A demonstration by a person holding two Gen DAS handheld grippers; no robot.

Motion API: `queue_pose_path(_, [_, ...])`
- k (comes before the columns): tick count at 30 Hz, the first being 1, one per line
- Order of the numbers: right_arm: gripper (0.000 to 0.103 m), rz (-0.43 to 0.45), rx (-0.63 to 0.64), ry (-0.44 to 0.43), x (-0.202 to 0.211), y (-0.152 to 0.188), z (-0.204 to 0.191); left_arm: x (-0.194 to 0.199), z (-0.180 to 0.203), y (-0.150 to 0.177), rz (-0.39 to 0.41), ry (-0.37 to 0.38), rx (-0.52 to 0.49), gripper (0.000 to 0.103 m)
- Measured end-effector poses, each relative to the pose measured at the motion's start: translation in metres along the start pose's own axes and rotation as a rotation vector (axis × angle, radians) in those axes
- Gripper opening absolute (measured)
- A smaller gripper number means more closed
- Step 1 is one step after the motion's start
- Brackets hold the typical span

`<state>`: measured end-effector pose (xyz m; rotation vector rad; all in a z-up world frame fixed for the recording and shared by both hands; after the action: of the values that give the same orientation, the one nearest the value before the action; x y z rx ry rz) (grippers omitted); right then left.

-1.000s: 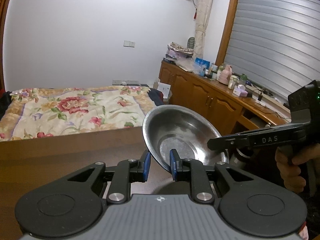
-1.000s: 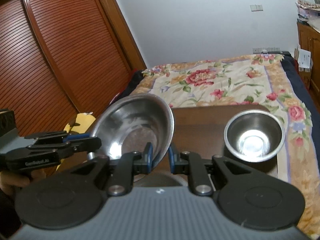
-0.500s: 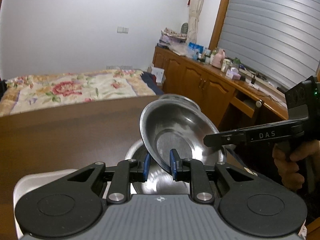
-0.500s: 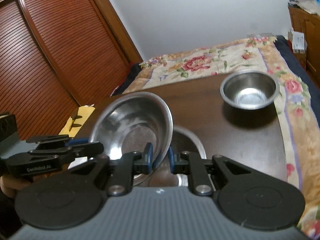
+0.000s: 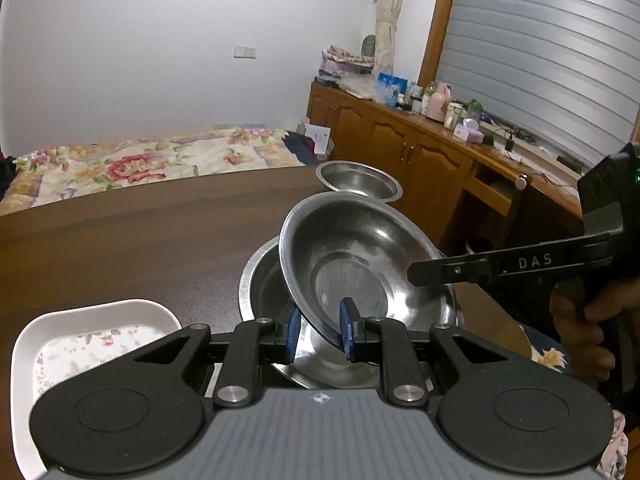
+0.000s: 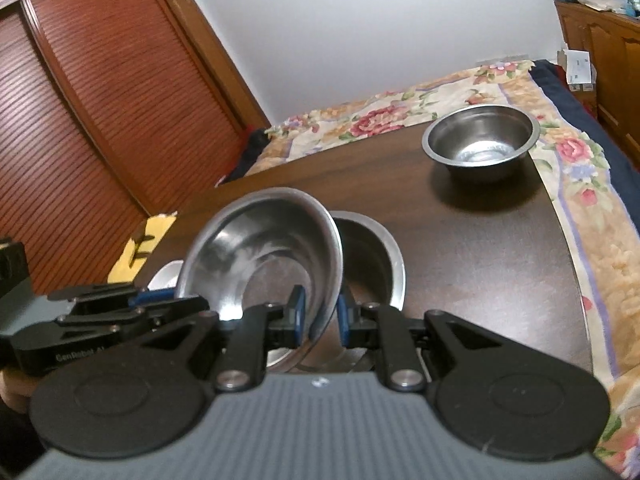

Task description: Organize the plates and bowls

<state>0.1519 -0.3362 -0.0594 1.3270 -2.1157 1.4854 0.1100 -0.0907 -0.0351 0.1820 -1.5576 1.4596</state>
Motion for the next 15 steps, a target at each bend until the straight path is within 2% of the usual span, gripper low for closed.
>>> queue_pose_path(12, [0.019, 0.072, 0.013, 0.053, -0.005, 0.014, 0.0, -0.016, 0.01, 0.003, -0.016, -0.062, -0.04, 0.024])
queue_pose_path(15, [0.019, 0.074, 0.058, 0.098, -0.009, 0.015, -0.005, -0.02, 0.01, 0.003, -0.015, -0.083, -0.046, 0.024])
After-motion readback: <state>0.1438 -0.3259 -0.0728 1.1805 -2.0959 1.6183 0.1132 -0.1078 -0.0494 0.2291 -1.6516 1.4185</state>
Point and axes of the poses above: each gripper's, at about its wrist camera, not at the fingertips, and x roughly against the way its jaws point, z to its right, y to its underside, the point moved 2 cm from there along -x, roughly the way its jaws point, and after that the axes turned 11 degrees about -z, right-handed, at the moved point
